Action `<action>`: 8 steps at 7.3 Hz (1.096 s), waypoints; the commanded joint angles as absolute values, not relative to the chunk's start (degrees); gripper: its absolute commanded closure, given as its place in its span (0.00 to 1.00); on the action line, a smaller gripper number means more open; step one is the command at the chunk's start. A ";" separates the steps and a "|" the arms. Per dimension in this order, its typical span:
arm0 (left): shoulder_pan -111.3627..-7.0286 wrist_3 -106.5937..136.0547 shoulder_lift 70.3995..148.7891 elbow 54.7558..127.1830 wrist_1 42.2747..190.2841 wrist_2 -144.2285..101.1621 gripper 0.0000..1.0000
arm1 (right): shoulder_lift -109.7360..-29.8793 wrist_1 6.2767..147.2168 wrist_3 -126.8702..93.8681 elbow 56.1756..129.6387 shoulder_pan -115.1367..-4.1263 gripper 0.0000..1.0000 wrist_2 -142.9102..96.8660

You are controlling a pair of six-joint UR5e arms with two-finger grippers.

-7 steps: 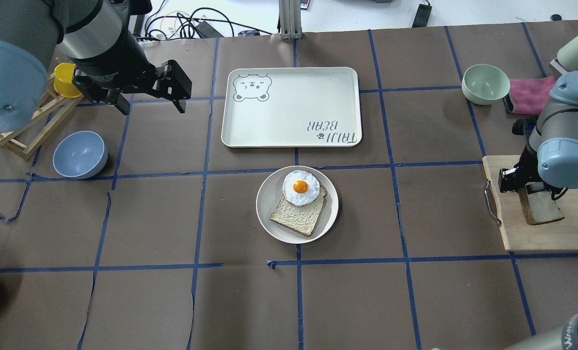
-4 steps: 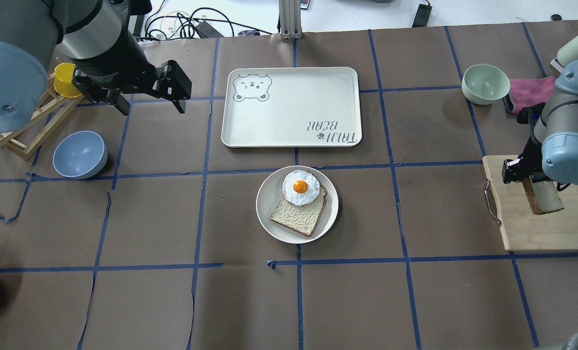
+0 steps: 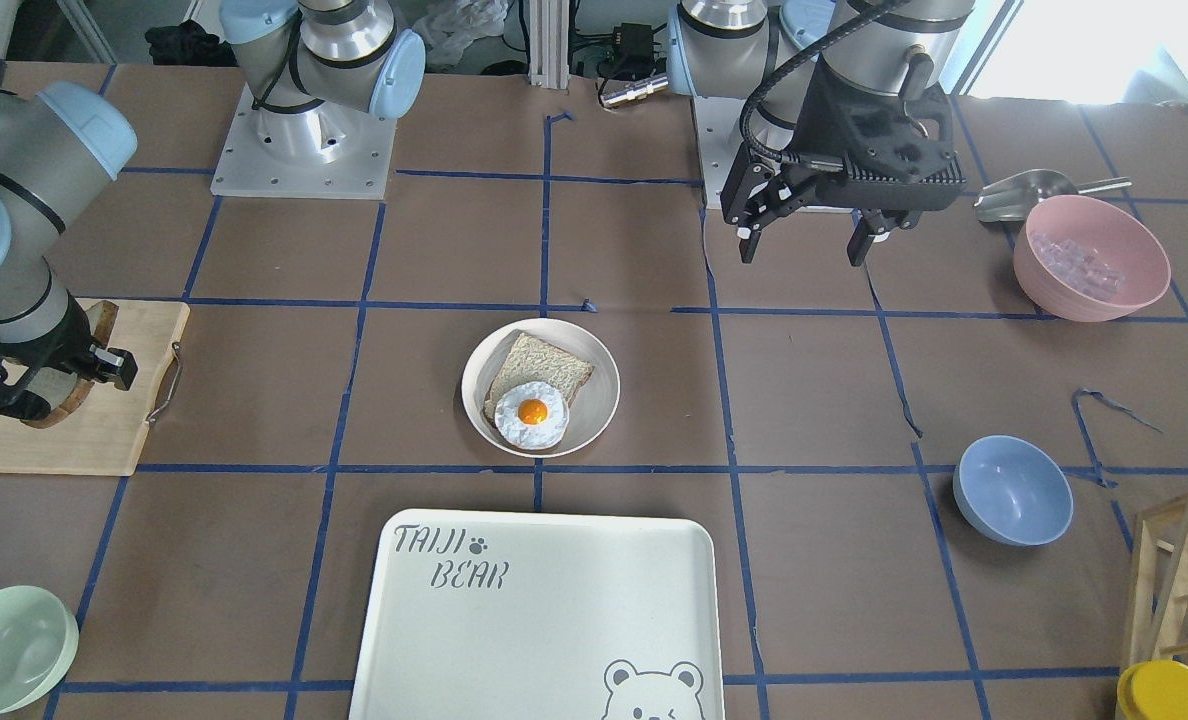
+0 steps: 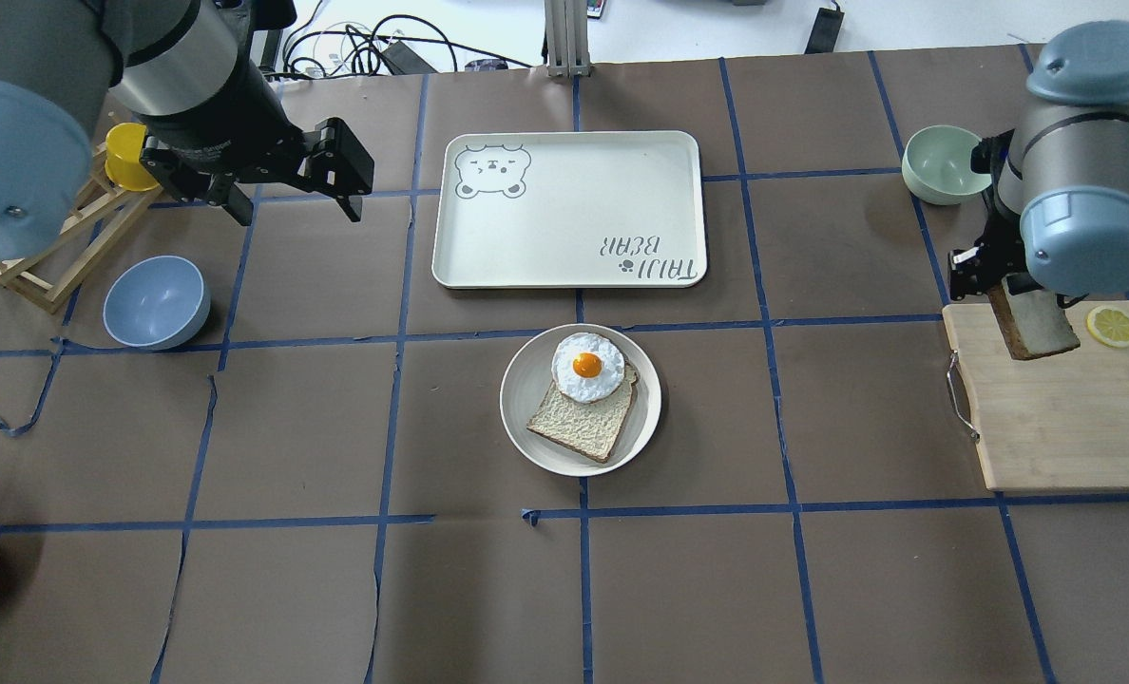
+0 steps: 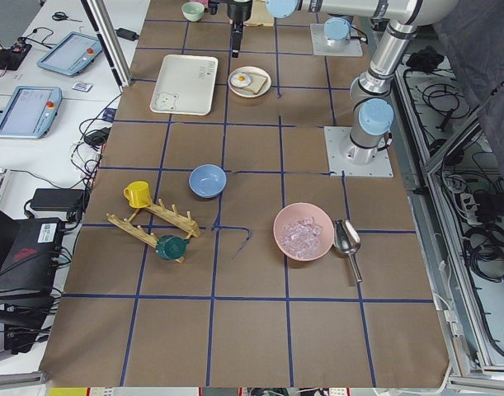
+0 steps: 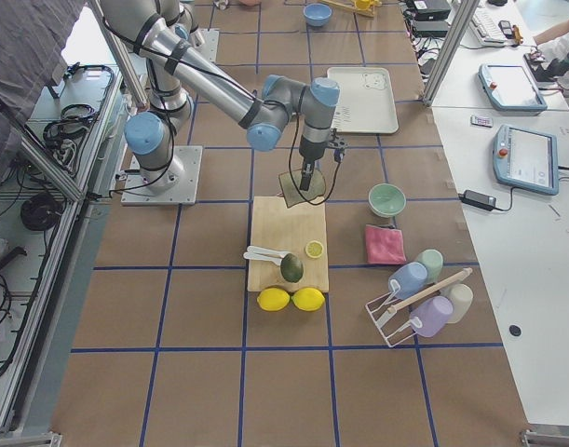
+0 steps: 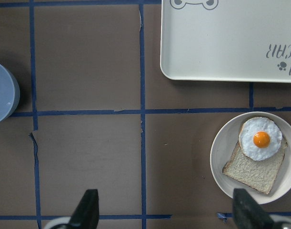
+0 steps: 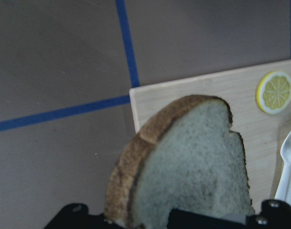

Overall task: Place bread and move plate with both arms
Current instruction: 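Lift the bread slice and carry it over the white plate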

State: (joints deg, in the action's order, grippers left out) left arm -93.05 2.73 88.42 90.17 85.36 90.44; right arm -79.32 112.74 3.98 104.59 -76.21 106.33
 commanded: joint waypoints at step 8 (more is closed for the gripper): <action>-92.99 2.72 88.42 90.18 85.69 90.44 0.00 | -62.95 102.39 -63.22 86.75 -113.27 1.00 92.39</action>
State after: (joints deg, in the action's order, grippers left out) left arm -92.99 2.72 88.42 90.18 85.66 90.46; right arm -65.48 101.94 -56.35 87.23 -111.15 94.25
